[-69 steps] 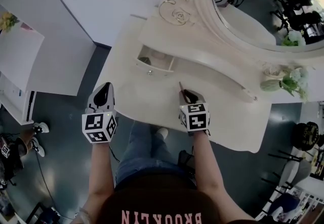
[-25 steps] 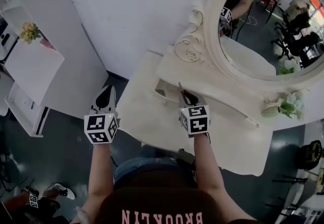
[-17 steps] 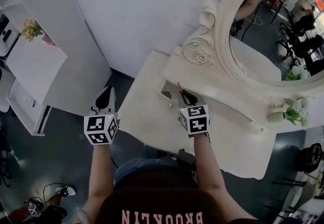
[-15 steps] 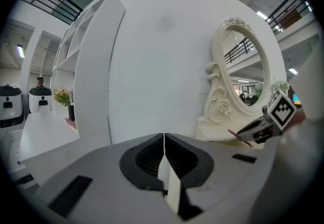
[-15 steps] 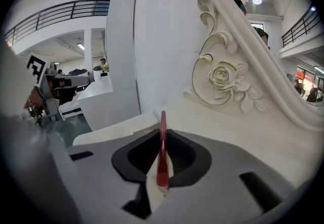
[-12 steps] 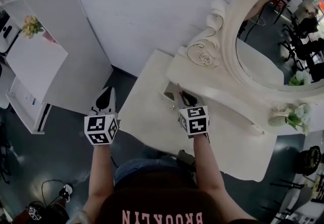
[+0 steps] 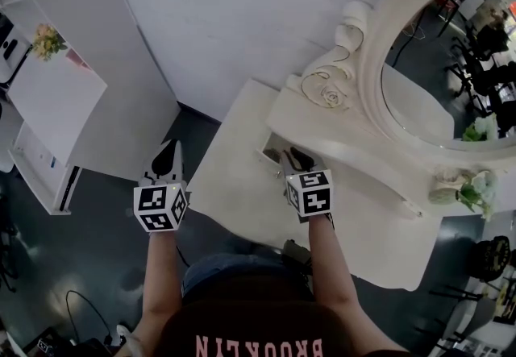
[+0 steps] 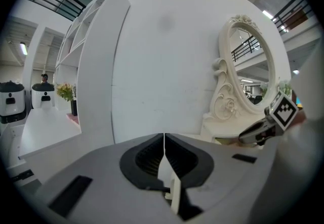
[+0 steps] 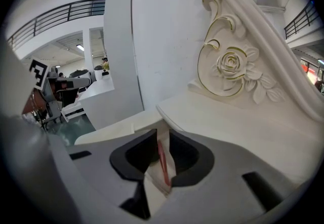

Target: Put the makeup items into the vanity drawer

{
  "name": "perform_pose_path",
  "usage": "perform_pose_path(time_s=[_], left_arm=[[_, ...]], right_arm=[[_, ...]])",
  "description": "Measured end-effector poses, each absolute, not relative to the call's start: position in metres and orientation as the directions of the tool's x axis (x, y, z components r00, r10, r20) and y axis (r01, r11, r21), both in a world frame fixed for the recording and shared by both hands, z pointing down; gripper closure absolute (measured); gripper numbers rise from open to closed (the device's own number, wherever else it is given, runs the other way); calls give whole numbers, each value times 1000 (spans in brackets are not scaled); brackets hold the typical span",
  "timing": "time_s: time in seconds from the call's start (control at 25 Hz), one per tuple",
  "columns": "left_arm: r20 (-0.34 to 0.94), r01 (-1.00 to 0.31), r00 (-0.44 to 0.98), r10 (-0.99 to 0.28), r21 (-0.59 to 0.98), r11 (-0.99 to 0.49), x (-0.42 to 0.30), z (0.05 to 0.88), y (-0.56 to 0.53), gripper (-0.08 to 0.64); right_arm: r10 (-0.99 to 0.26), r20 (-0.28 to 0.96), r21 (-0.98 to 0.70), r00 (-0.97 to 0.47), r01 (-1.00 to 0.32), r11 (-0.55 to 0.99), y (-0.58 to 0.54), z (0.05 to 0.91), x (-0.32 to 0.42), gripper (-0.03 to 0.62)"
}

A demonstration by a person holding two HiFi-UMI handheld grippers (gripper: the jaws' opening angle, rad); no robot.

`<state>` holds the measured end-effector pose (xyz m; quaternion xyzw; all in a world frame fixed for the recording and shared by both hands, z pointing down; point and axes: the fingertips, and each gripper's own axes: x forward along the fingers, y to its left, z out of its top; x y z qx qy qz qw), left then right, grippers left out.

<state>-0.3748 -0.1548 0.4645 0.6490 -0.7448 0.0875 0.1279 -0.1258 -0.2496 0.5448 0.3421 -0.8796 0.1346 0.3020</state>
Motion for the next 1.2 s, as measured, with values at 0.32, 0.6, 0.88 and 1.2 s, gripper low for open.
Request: perform_pose_path(time_s=[0.32, 0.6, 0.88, 1.2], left_arm=[[290, -990, -117, -950, 39, 134, -371, 460, -154, 554], [265, -991, -112, -958, 37, 126, -367, 451, -155, 552], [233, -993, -105, -967, 26, 115, -363, 435, -156, 553], [185, -997, -78, -980, 11, 81, -344, 413, -162, 554]], right_arm=[[-545, 599, -19, -587, -690, 723, -250, 536, -124, 488], [-592, 522, -3, -614, -695, 719, -252, 513, -119, 592], [-631, 420, 7, -653, -692, 721, -251, 481, -118, 594], [-687, 332, 42, -647, -717, 696, -249, 450, -97, 594]])
